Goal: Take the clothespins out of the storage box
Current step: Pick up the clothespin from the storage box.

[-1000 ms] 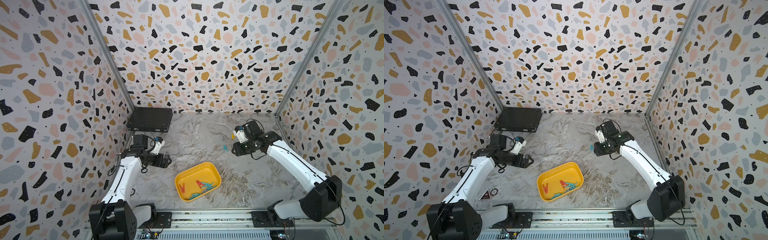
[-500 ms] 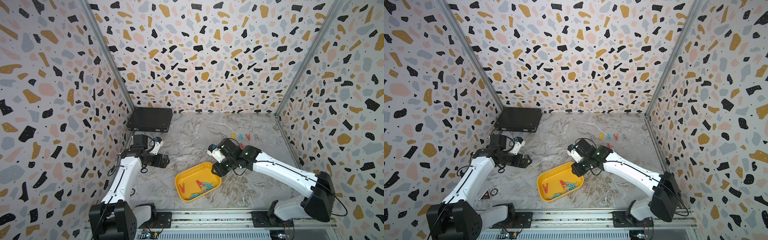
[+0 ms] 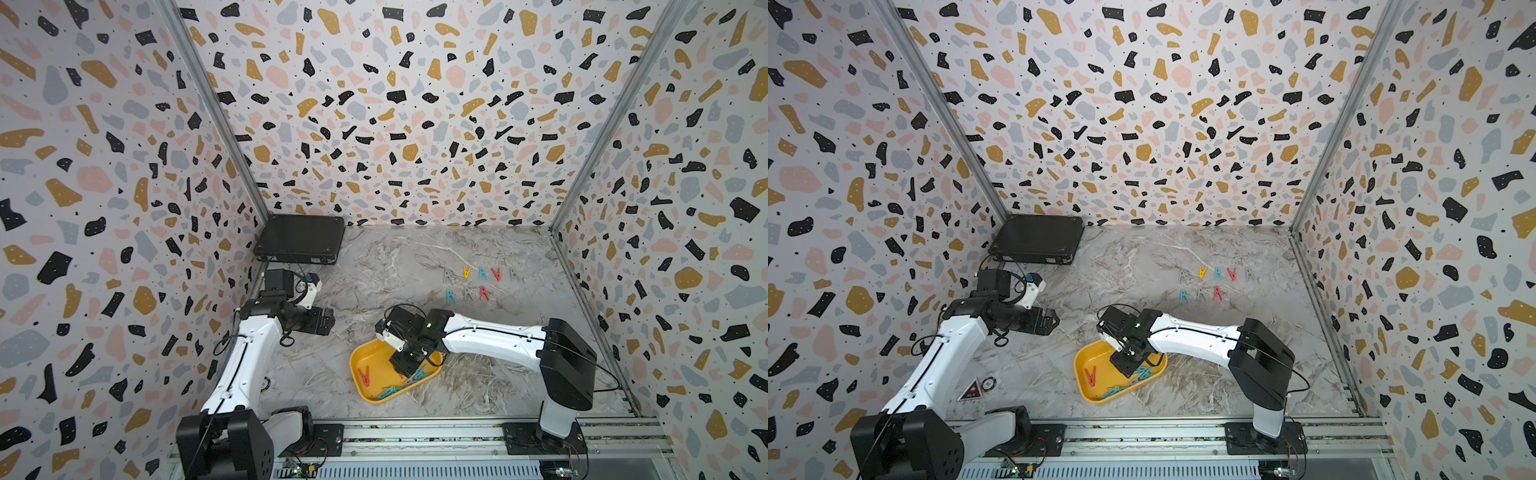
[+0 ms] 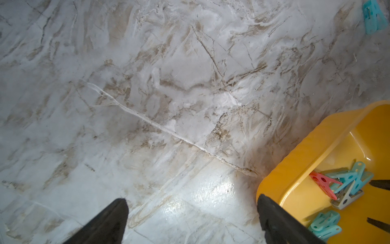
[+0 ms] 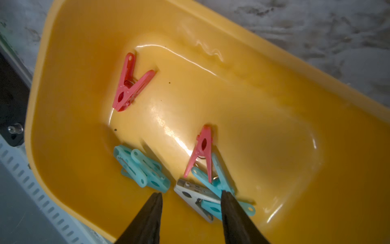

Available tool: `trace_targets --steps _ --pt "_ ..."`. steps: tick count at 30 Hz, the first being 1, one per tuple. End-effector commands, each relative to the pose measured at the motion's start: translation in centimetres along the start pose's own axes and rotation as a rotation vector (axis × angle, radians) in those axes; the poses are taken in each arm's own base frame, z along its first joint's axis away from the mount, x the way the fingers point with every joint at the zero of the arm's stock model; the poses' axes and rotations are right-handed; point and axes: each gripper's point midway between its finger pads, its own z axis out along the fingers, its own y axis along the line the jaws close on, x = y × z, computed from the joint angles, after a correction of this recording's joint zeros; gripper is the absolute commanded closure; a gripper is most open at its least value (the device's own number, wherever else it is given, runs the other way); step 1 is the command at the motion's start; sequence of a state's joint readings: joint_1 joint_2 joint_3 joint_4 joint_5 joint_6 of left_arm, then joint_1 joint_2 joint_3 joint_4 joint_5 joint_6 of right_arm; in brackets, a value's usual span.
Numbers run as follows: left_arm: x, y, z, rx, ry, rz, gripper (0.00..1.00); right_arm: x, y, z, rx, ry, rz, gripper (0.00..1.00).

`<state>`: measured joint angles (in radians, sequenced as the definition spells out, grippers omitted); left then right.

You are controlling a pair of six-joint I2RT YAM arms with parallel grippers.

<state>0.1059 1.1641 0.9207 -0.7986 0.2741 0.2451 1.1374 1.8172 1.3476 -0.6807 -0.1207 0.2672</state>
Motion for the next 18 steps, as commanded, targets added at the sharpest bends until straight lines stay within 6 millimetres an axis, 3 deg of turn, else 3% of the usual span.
trace_targets --steps 1,7,18 --pt "-0.2 0.3 0.0 -0.013 -0.017 -0.007 0.0 -1.0 0.1 -0.1 0.03 -0.012 -0.02 0.48" --pt "-0.2 0.2 0.1 -0.006 -0.014 -0.006 0.0 -1.2 -0.4 1.8 0.055 0.016 -0.025 0.48" --pt "-0.2 0.1 0.1 0.004 -0.017 -0.002 0.0 -2.2 -0.9 2.9 0.092 0.024 -0.049 0.46"
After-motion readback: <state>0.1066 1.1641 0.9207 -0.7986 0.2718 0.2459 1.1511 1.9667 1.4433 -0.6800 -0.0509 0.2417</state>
